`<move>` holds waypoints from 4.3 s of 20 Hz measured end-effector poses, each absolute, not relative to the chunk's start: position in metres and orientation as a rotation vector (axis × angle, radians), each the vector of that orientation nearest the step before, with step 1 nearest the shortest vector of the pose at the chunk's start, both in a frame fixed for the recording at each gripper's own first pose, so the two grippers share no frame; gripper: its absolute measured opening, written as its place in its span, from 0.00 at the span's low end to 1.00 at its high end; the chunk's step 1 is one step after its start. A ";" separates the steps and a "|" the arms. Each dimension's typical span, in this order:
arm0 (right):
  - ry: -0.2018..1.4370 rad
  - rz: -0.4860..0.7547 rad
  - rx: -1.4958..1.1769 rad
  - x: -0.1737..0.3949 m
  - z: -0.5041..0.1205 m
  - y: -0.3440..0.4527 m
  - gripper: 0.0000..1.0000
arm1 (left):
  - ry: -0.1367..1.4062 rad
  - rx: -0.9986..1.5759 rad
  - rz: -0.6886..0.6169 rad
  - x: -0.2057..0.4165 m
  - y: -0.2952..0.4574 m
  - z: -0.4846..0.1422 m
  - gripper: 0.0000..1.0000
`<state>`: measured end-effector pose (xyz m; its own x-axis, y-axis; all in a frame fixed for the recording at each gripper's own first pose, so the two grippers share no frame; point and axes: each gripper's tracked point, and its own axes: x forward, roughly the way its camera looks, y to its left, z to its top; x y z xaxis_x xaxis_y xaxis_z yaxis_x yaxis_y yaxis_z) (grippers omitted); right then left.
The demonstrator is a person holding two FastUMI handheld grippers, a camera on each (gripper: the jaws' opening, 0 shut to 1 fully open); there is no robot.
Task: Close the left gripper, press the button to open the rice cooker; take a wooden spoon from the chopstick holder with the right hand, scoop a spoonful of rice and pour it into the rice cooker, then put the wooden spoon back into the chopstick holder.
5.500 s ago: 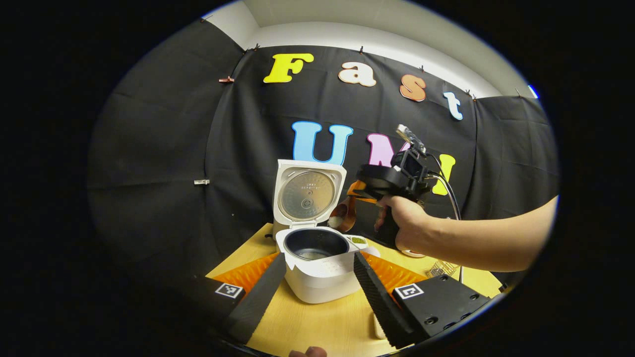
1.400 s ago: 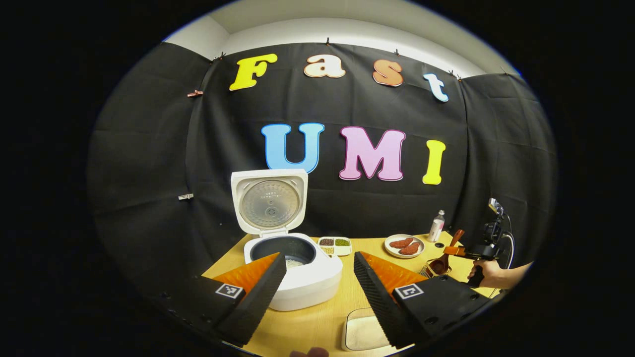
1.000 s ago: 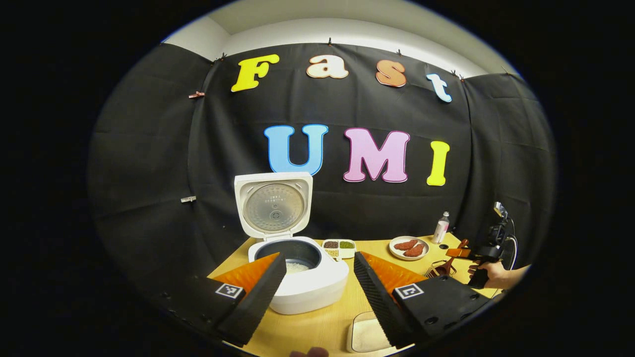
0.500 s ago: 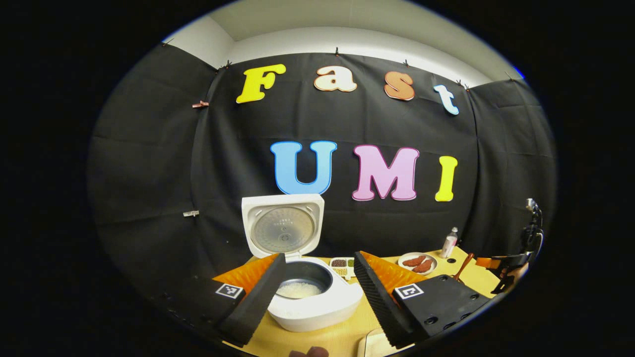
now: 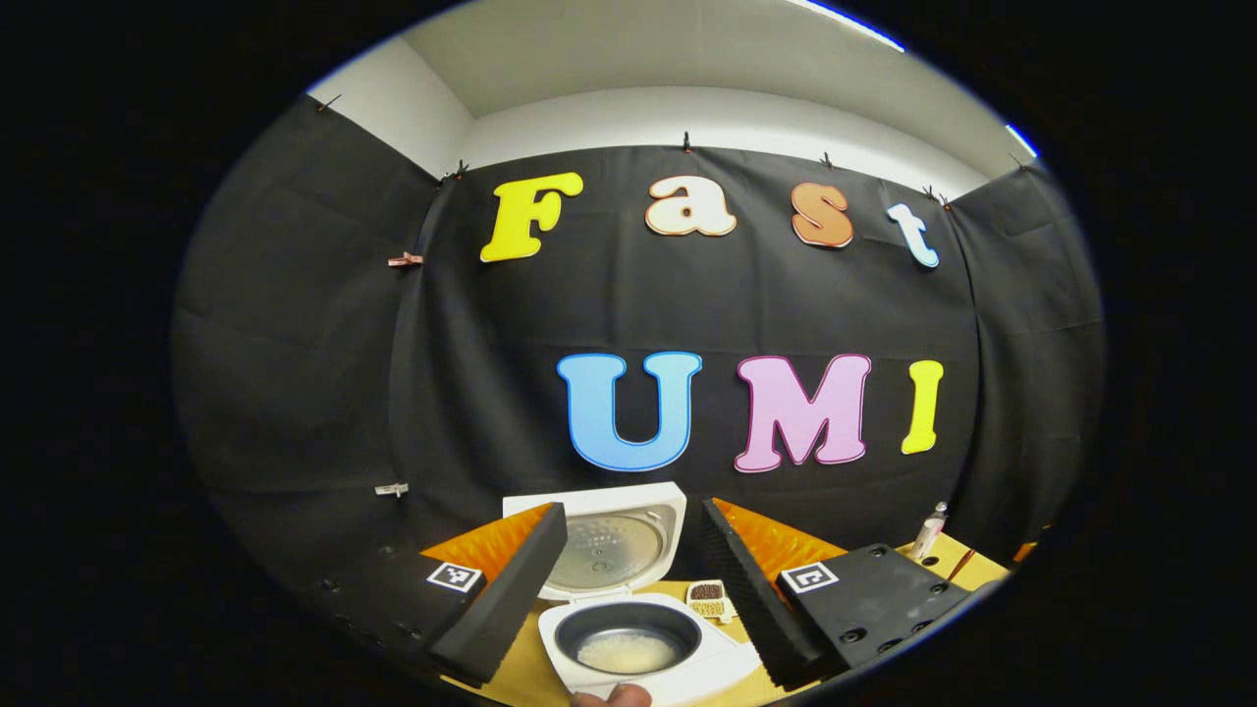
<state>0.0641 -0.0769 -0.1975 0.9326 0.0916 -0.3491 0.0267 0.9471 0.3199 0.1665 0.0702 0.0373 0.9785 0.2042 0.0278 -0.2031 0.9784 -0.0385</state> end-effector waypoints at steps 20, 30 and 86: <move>0.334 -0.060 0.281 0.002 -0.152 -0.097 0.98 | 0.075 0.056 0.315 0.343 0.144 0.003 0.94; 0.359 -0.087 0.249 -0.028 -0.149 -0.099 0.99 | 0.236 -0.048 0.365 0.385 0.172 -0.065 0.98; 0.355 0.070 0.293 -0.028 -0.130 -0.091 0.99 | 0.332 -0.185 0.271 0.173 0.035 -0.163 0.94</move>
